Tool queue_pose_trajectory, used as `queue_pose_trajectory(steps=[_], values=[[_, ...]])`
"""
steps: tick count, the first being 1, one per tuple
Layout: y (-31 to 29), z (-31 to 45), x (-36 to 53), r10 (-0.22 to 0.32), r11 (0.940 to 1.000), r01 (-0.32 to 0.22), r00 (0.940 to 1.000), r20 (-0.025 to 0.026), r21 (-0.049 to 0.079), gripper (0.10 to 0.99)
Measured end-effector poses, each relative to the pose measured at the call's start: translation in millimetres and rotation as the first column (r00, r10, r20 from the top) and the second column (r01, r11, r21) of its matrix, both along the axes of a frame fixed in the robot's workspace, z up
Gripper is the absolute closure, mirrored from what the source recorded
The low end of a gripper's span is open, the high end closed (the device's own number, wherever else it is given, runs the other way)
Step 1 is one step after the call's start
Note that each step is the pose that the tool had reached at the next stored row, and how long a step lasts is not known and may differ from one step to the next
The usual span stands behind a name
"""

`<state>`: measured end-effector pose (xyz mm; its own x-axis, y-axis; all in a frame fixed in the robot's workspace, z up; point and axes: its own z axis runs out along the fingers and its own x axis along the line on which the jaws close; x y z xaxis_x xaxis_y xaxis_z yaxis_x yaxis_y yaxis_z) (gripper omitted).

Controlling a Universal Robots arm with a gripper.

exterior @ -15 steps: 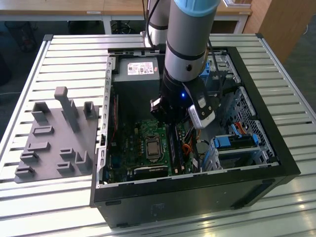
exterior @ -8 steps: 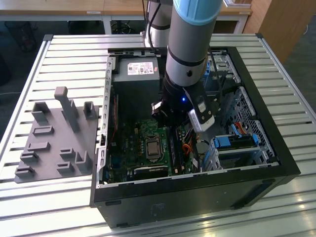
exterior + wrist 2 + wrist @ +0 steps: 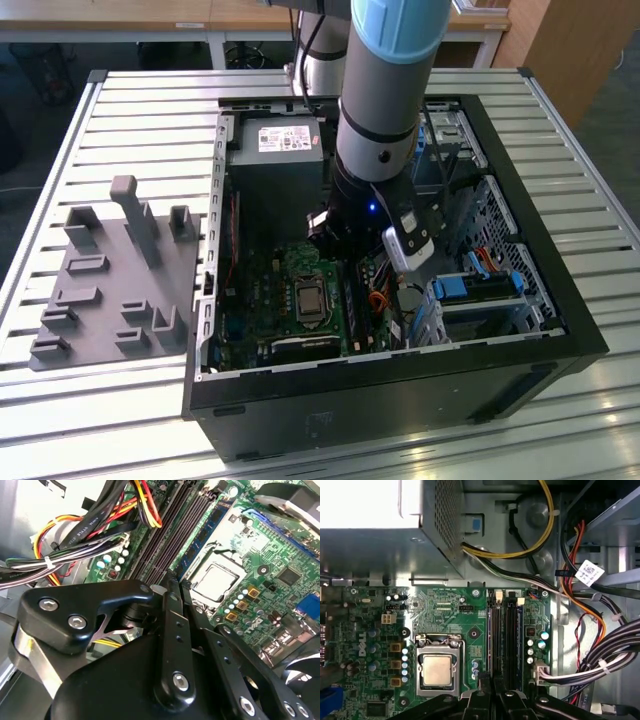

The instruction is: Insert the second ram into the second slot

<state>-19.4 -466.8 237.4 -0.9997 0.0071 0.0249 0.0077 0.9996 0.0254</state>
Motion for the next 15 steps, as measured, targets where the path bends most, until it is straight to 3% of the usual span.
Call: queue_pose_trajectory(steps=[15], values=[[0.0, -8.9, 3.6, 0.0, 1.0, 0.0, 1.0, -0.0004, 0.0, 0.949]])
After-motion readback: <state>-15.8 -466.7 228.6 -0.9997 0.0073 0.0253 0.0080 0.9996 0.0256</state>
